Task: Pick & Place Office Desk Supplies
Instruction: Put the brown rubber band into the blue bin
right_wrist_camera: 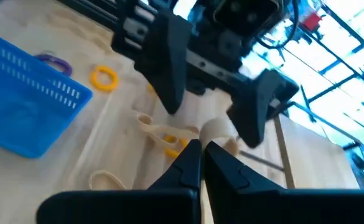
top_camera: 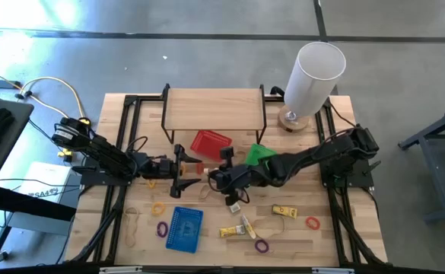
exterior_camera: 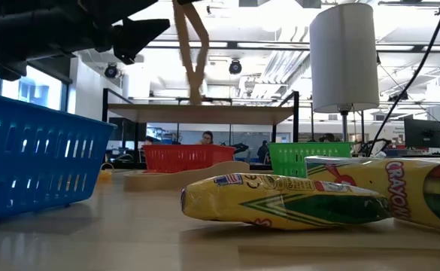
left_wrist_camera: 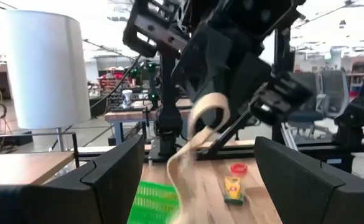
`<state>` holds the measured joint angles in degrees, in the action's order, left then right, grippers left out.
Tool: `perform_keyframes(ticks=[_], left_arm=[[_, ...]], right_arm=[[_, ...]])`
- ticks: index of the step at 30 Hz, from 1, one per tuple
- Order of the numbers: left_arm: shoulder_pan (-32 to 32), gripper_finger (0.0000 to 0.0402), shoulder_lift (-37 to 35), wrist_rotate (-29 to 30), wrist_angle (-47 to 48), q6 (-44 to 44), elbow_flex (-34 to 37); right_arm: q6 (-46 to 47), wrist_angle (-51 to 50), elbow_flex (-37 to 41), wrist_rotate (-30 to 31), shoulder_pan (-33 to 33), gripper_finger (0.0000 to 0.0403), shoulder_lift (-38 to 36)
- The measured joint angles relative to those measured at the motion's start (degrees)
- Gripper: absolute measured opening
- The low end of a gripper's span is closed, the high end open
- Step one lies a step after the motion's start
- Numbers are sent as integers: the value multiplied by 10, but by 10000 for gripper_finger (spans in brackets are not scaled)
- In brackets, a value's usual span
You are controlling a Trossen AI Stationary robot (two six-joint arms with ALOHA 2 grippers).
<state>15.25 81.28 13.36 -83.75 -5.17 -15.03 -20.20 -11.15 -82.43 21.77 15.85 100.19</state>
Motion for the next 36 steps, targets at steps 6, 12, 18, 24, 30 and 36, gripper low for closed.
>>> perform_keyframes(ticks=[6,12,18,24,30,36], left_arm=[[-6,296,0,3,3,0,0],[-17,296,0,4,12,0,0],[-17,296,0,30,17,-3,0],[-17,296,0,32,21,-10,0],[-17,277,0,29,28,-10,0],[-16,254,0,15,28,-6,-2]], right_arm=[[-6,11,0,-80,-21,3,0],[-18,32,0,-102,-35,3,-1],[-35,33,0,-124,-38,3,-1],[-36,41,0,-159,-39,3,-1],[-36,41,0,-160,-40,3,-1],[-36,40,0,-160,-40,3,-1]])
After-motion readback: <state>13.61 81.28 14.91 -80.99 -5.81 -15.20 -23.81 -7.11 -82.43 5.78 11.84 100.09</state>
